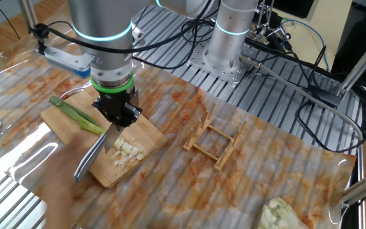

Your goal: Chop the scallions

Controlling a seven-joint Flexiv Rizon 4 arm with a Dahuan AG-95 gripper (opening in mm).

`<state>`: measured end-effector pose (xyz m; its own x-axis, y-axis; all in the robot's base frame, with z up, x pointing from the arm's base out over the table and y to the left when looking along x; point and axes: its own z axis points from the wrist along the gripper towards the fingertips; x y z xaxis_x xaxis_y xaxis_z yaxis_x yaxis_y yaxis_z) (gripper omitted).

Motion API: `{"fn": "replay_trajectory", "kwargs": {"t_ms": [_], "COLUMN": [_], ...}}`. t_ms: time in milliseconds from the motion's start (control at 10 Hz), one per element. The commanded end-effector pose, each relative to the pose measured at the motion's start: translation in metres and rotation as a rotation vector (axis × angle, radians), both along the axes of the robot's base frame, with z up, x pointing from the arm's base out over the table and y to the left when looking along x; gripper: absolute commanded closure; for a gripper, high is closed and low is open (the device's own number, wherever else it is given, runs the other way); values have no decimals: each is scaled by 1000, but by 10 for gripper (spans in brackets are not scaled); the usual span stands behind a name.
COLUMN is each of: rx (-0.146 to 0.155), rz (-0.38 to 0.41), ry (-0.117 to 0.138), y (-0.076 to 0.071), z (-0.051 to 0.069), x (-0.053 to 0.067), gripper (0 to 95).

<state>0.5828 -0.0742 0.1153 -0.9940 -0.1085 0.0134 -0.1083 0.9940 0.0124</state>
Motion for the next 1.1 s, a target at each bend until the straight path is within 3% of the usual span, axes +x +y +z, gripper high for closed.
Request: {"fn": "replay_trajectory", "kwargs": {"t_ms": [100,300,500,700,1100], "rx": [-19,-15,-36,-2,-14], "rz": [-32,-78,-164,-170,-197], "ry": [13,39,89,88,83], "y": [-1,0,2,2,5], "z": [2,0,-3,-3,-4], "x": [-1,1,6,7,9], "gripper": [950,950,950,950,950]}}
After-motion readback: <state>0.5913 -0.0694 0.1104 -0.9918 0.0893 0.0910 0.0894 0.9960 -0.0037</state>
